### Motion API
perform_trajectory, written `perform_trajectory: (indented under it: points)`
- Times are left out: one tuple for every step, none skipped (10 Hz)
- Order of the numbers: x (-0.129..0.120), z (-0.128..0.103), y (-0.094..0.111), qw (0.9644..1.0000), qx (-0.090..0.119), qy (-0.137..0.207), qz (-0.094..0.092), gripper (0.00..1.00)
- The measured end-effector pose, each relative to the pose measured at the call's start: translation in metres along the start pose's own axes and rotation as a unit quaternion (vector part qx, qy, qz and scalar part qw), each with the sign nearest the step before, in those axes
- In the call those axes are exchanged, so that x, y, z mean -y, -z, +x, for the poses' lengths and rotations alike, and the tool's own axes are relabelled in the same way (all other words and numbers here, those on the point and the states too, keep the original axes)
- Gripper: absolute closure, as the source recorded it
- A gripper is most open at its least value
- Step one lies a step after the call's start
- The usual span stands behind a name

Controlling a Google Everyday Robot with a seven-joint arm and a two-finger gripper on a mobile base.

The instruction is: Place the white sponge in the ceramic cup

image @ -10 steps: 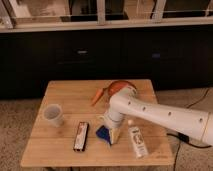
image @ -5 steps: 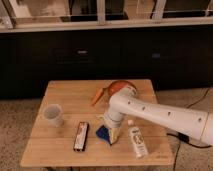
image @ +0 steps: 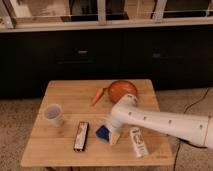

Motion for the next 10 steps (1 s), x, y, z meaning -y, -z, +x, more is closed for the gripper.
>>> perform_trajectory:
  points:
    - [0.000, 0.004, -0.006, 0.9997, -0.011, -0.022, 0.003, 0.20]
    - [0.000, 0.006, -0.012, 0.9991, -0.018, -0.040, 0.001, 0.20]
    - [0.001, 0.012, -0.020, 0.9971, -0.030, -0.070, -0.002, 0.20]
    - [0.001, 0.017, -0.024, 0.9957, -0.035, -0.086, -0.006, 0.20]
    - [0.001, 0.020, -0.030, 0.9943, -0.039, -0.098, -0.013, 0.21]
    - [0.001, 0.022, -0.036, 0.9929, -0.037, -0.110, -0.027, 0.30]
    - [0.002, 0.024, -0.039, 0.9921, -0.032, -0.117, -0.032, 0.39]
    - [0.001, 0.026, -0.039, 0.9916, -0.030, -0.121, -0.036, 0.49]
    - [0.001, 0.025, -0.038, 0.9918, -0.032, -0.118, -0.037, 0.58]
    - [0.002, 0.025, -0.035, 0.9917, -0.032, -0.119, -0.037, 0.61]
